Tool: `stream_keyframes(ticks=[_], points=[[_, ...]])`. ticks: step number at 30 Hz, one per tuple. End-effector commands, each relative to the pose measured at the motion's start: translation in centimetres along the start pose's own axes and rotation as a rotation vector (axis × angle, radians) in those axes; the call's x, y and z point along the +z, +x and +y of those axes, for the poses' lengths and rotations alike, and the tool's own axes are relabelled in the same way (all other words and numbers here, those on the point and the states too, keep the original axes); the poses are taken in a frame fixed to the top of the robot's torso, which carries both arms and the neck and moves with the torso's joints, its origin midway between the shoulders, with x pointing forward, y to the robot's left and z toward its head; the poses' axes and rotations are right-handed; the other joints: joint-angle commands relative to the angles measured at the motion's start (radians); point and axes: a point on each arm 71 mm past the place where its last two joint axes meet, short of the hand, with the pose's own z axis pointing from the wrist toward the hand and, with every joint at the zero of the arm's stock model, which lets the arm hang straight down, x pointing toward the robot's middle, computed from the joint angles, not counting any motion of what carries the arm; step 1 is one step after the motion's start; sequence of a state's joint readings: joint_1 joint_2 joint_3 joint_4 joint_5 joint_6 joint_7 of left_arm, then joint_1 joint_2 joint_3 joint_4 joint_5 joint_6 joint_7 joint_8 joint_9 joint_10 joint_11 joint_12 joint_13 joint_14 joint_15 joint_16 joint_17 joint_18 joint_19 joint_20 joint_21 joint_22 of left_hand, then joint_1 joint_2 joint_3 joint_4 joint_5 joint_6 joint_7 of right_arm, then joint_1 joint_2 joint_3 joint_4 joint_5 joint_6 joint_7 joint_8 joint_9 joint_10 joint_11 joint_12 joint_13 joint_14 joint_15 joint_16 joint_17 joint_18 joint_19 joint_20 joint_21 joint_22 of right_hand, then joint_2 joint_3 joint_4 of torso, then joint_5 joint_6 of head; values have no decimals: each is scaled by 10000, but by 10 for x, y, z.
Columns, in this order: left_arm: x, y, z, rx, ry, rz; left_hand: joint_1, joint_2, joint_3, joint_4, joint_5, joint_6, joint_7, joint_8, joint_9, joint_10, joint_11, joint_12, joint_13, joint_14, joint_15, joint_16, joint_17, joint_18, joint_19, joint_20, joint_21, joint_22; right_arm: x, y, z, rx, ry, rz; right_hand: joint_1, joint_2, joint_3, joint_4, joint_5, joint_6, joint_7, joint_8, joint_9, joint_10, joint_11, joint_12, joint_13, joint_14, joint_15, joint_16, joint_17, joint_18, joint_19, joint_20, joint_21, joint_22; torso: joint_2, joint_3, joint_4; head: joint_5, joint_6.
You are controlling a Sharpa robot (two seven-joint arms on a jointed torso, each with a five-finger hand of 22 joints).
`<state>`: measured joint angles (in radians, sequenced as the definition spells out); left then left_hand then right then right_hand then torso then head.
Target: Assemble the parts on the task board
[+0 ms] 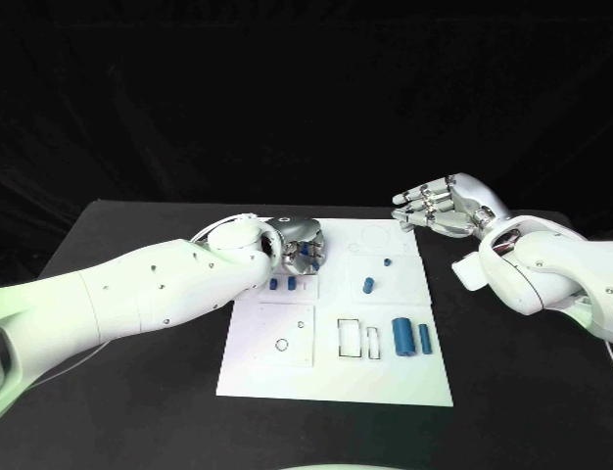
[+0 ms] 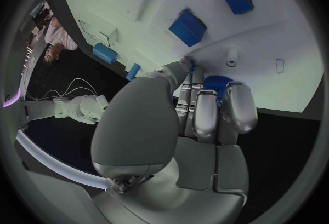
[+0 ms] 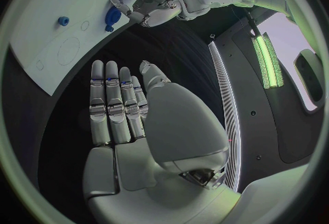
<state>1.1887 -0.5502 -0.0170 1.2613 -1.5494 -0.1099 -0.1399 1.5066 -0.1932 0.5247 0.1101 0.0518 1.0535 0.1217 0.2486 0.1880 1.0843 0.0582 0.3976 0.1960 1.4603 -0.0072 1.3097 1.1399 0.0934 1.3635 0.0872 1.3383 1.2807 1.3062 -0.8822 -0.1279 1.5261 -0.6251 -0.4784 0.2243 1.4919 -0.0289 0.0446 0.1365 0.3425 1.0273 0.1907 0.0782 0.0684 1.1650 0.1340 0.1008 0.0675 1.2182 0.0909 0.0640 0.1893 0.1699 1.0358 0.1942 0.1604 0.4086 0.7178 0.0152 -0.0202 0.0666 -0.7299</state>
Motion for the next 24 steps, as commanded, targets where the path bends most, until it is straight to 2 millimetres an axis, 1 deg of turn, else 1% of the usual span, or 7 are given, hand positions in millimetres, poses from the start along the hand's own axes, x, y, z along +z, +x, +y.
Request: stream_keyframes(ticks=[1, 2, 5, 8, 15, 19, 24], points=[[1, 4, -2, 103, 0, 387, 25, 122, 121, -47, 31, 128, -3, -65, -1, 169, -17, -119, -18, 1, -84, 55, -14, -160, 38, -47, 62, 39, 0, 2, 1, -20, -75, 151, -135, 14, 50, 27, 66, 40, 54, -46, -8, -14, -13, -64, -4, 18, -30, 2, -16, 103, -28, -10, 57, -16, 1, -5, 6, -5, -5], [1, 4, -2, 101, -4, 374, 31, 125, 162, -77, 37, 139, 9, -108, -13, 220, -11, -182, -33, 2, -85, 62, -20, -163, 41, -55, 71, 49, 0, 2, 1, -18, -75, 146, -155, 12, 56, 40, 71, 42, 54, -48, -8, -13, -12, -64, -3, 20, -29, 3, -18, 103, -28, -8, 58, -19, 1, 1, 6, -7, -8], [1, 3, -2, 90, -18, 299, -1, 103, 317, -167, 42, 172, 71, -310, -67, 359, 31, -530, -130, 1, -52, 89, -48, -171, 34, -40, 94, 75, 0, 1, 1, -13, -74, 128, -155, 12, 56, 40, 71, 42, 54, -48, -8, -13, -12, -64, -3, 20, -29, 3, -18, 103, -28, -8, 58, -19, 2, -3, 10, -14, 6], [1, 2, -1, 62, -32, 172, -39, 93, 406, -224, 40, 224, 96, -439, -94, 466, 56, -765, -185, -3, -31, 106, -77, -169, 27, -26, 105, 89, 0, 1, 1, -11, -74, 115, -166, 10, 60, 47, 76, 42, 53, -48, -7, -13, -12, -65, -3, 20, -29, 3, -19, 103, -28, -7, 57, -21, 2, 3, 7, -15, 8], [0, 0, -2, -88, 29, -109, -61, 67, 470, -289, 40, 269, 115, -545, -115, 559, 70, -940, -217, 0, -21, 136, -79, -169, 26, -16, 119, 105, 0, 1, 1, -8, -79, 106, -175, 8, 63, 53, 81, 43, 53, -49, -7, -13, -13, -65, -2, 20, -28, 3, -21, 103, -28, -6, 57, -22, -2, -4, -2, -2, 58], [-2, -2, -3, -253, 94, -290, -80, 56, 484, -302, 39, 278, 125, -582, -122, 577, 79, -999, -227, -2, -14, 138, -91, -169, 25, -13, 122, 108, 0, 1, 0, -10, -80, 99, -175, 8, 63, 53, 81, 43, 53, -49, -7, -13, -13, -65, -2, 20, -28, 3, -21, 103, -28, -6, 57, -22, -7, -5, 9, -22, 86], [-6, -8, -3, -484, 126, -499, -93, 46, 489, -307, 38, 286, 129, -599, -125, 590, 82, -1026, -231, 1, -12, 148, -82, -171, 31, -11, 131, 118, 0, 1, 0, -10, -73, 92, -175, 8, 63, 53, 81, 43, 53, -49, -7, -13, -13, -65, -2, 20, -28, 3, -21, 103, -28, -6, 57, -22, -6, -3, 16, -10, 170]])
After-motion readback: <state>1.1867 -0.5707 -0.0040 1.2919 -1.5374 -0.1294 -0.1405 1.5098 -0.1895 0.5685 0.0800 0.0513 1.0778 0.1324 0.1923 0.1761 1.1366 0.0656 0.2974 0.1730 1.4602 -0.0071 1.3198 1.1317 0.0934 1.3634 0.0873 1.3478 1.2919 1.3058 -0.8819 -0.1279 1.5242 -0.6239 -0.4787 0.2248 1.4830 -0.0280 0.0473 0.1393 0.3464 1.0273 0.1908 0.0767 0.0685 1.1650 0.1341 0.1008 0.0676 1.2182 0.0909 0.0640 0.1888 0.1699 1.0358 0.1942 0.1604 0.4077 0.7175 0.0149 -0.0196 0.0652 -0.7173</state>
